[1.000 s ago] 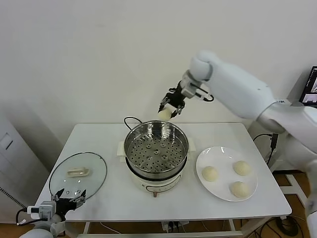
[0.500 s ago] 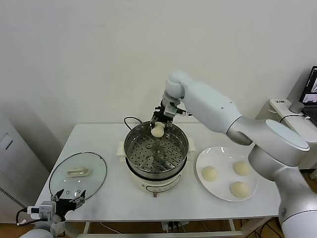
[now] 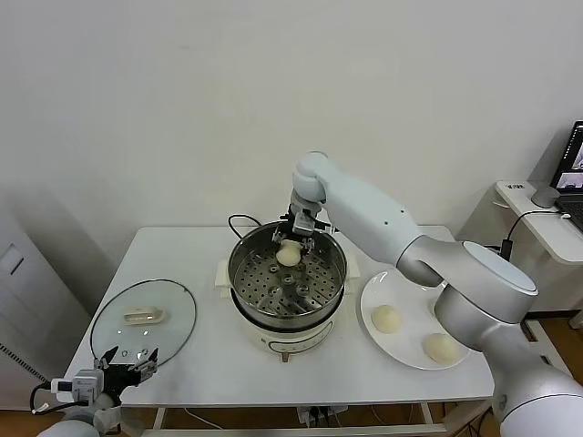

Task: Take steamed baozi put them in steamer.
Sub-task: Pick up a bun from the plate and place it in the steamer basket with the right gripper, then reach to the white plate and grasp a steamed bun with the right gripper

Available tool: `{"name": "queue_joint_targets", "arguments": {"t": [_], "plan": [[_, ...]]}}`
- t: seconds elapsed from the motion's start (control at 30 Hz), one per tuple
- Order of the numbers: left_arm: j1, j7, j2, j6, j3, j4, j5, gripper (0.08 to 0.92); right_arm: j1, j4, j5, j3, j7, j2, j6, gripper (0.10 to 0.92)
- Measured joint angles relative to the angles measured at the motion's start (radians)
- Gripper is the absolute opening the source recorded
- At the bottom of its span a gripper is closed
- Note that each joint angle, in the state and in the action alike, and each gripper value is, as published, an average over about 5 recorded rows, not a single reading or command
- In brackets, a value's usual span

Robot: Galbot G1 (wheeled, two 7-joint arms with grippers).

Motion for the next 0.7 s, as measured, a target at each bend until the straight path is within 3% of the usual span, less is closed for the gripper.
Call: {"name": "queue_joint_targets", "arguments": {"t": [0.13, 0.5, 0.7], "plan": [[0.005, -0.001, -0.005, -0.001, -0.006, -0.001, 0.000, 0.823, 0.047, 0.034, 0.102, -0.057, 0.001, -0.036, 0.000, 0.820], [0.001, -0.002, -0.007, 0.001, -0.004, -0.011, -0.002, 0.823, 0.302, 0.215, 0.528, -0.377, -0.017, -0.289, -0.008, 0.823], [0.000, -0.002, -0.004, 0.001, -0.004, -0.012, -0.005, 0.823, 0.444, 0.325, 0.732, -0.570, -0.015, -0.453, -0.145, 0.823]]}}
